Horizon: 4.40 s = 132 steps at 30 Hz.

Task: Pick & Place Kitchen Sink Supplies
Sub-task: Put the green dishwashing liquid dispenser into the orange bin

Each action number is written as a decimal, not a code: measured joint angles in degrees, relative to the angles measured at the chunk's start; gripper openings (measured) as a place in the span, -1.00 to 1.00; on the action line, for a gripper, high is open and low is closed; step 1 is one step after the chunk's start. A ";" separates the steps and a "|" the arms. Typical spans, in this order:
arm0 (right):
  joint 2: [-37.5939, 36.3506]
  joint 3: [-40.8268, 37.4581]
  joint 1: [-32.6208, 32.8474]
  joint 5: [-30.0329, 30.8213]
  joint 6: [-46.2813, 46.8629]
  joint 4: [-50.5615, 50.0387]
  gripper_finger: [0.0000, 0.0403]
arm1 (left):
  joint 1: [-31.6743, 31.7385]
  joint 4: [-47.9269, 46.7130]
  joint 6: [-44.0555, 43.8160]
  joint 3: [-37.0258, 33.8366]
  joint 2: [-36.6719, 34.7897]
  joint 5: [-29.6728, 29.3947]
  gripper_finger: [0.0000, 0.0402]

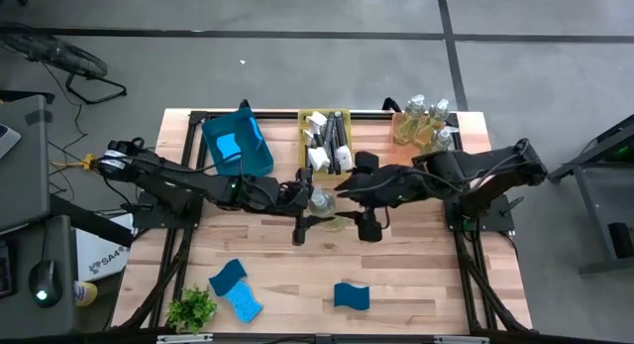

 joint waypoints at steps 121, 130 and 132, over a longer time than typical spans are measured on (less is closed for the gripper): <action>3.23 -0.10 -3.39 -12.81 -3.18 4.98 0.47 | -0.14 2.74 3.87 1.84 -0.11 -0.69 -0.02; 3.86 -0.10 -3.30 -11.65 -3.37 5.52 0.41 | -0.14 2.64 3.88 1.87 -0.11 -0.72 -0.02; 3.86 -0.10 -3.28 -10.94 -3.53 5.61 0.34 | -0.14 2.62 4.07 1.87 -0.11 -0.72 -0.03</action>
